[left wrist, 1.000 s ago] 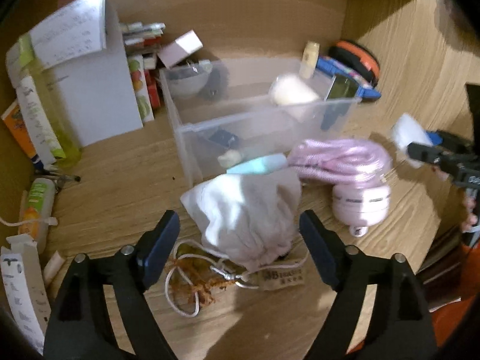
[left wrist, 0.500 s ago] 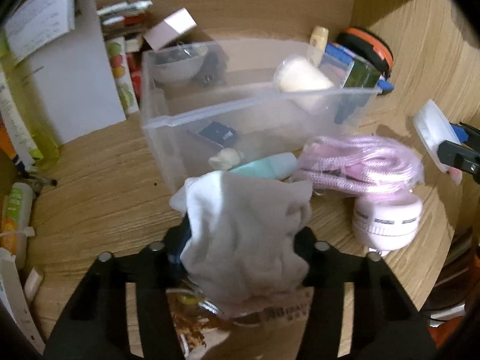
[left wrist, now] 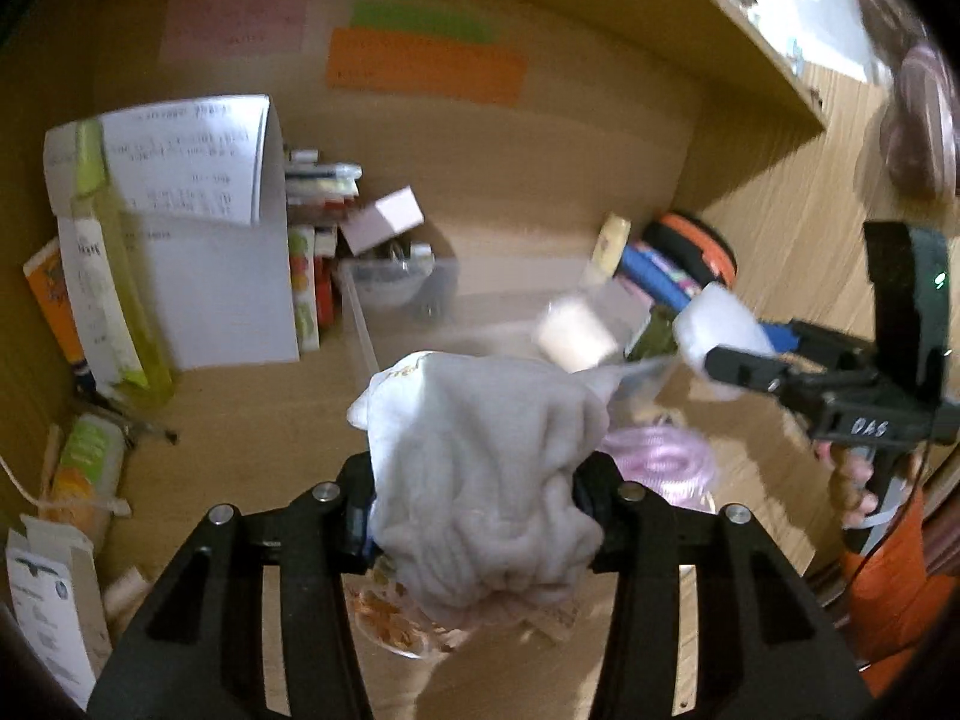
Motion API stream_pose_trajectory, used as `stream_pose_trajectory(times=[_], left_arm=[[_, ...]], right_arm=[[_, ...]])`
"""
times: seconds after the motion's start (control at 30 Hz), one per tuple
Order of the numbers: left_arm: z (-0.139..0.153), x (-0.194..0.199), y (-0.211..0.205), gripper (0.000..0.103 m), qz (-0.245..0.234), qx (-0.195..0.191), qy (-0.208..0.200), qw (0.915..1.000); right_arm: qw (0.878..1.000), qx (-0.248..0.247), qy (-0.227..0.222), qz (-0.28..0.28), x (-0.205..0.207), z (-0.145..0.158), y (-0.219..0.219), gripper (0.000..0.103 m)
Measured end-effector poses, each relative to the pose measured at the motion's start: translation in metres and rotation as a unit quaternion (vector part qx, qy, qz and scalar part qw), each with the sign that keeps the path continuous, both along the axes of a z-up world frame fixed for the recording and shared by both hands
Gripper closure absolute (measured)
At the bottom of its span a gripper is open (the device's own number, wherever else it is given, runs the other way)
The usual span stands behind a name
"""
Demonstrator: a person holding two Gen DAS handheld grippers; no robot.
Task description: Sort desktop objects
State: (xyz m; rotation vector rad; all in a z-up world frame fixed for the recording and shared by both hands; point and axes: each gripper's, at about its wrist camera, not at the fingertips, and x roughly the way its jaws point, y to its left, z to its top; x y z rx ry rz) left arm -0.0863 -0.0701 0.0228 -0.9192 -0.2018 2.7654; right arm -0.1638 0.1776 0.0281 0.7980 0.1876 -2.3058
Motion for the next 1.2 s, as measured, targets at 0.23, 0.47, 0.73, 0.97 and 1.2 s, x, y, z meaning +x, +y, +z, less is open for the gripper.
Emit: stream_pose_trajectory(times=[0.23,0.47,0.73,0.97,1.2], left_arm=[[0.008,-0.025,-0.012,0.056,0.01,0.022,0.007,0.9997],[0.004,-0.059,-0.012,0.056,0.012,0.032,-0.009,0.9994],[-0.003,-0.095,0.003,0.056,0.009,0.015,-0.031,0.9994],[-0.028,-0.117,0.008,0.055,0.015,0.014,-0.069,0.9974],[-0.038,-0.118,0.013,0.052,0.018,-0.008,-0.072,0.9972]], right_arm=[[1.0,0.002,-0.007,0.01,-0.018,0.0,-0.019,0.04],[1.0,0.015,-0.015,0.014,-0.038,-0.006,-0.039,0.04],[0.999,0.044,-0.022,0.017,-0.061,-0.018,-0.06,0.04],[0.998,0.059,-0.027,0.012,-0.078,-0.034,-0.078,0.04],[0.996,0.086,-0.01,0.018,-0.077,-0.045,-0.084,0.04]])
